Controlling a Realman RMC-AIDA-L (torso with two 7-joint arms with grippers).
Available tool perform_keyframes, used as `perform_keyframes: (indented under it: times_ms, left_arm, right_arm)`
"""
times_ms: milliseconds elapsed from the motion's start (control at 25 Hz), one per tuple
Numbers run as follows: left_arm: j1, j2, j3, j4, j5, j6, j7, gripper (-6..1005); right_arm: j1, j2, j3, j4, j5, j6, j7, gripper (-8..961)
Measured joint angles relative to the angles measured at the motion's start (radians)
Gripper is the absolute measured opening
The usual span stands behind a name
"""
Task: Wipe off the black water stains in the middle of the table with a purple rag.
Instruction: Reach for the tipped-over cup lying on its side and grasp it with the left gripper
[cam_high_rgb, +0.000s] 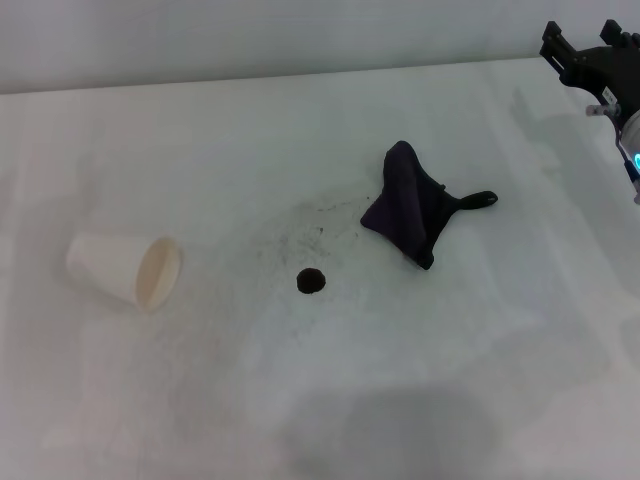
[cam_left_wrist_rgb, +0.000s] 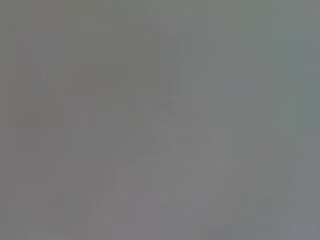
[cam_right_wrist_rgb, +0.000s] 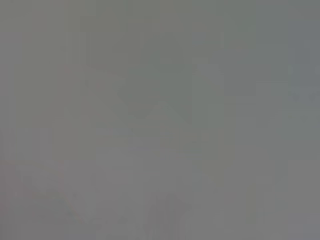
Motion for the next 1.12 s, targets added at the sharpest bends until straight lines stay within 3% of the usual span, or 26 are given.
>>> perform_keyframes:
  times_ms: [640,1120]
  left_arm:
    - [0.000,0.001,-0.001,0.005,0.000,0.004,0.004,892]
    - [-0.042,0.007,0.004,0.017,0.009,0.058,0.001,891]
  right_arm:
    - [0.001,0.002,-0.011,0.011,-0.002,0.006,0.001,826]
    - [0.004,0.001,-0.011,0.007,-0.003,0.005,0.001,827]
